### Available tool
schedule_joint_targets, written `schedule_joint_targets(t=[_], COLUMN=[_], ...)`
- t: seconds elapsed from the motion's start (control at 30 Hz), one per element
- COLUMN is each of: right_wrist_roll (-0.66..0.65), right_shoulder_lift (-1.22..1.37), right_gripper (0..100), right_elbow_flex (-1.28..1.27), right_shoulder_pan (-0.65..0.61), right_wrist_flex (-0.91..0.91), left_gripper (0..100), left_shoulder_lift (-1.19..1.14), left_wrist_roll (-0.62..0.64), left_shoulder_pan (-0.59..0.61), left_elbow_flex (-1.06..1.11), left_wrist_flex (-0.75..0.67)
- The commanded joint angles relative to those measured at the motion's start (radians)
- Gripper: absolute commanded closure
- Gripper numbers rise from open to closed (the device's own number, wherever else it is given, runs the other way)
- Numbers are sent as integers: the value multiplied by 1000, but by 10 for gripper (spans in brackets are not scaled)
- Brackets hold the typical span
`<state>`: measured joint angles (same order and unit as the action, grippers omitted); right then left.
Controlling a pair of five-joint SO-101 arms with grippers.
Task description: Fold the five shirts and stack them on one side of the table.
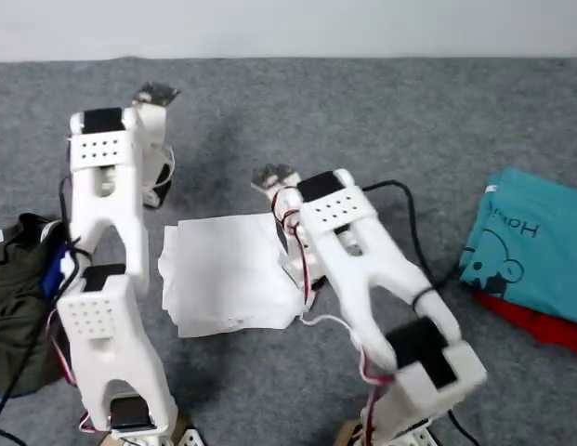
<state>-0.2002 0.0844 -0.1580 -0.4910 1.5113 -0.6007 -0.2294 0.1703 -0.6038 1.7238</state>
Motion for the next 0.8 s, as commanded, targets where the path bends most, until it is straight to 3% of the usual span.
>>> schedule_joint_targets(t=[0.0,0.27,0.43,0.6,0.77], right_wrist_roll=[0,18,209,222,219], right_shoulder_lift=[-157,-114,-13,68,122], right_gripper=[989,982,945,946,946], right_elbow_flex=[15,26,26,26,29], right_shoulder_pan=[1,77,97,79,81], right_wrist_flex=[-16,-305,-466,-526,-552], left_gripper=[994,994,994,994,994], left_shoulder_lift=[232,654,848,934,875], left_wrist_roll=[-12,-12,35,35,-29], left_shoulder_pan=[-14,-127,-146,-146,-138], left_elbow_flex=[53,559,878,1127,1237], left_wrist_flex=[32,26,-81,-212,-304])
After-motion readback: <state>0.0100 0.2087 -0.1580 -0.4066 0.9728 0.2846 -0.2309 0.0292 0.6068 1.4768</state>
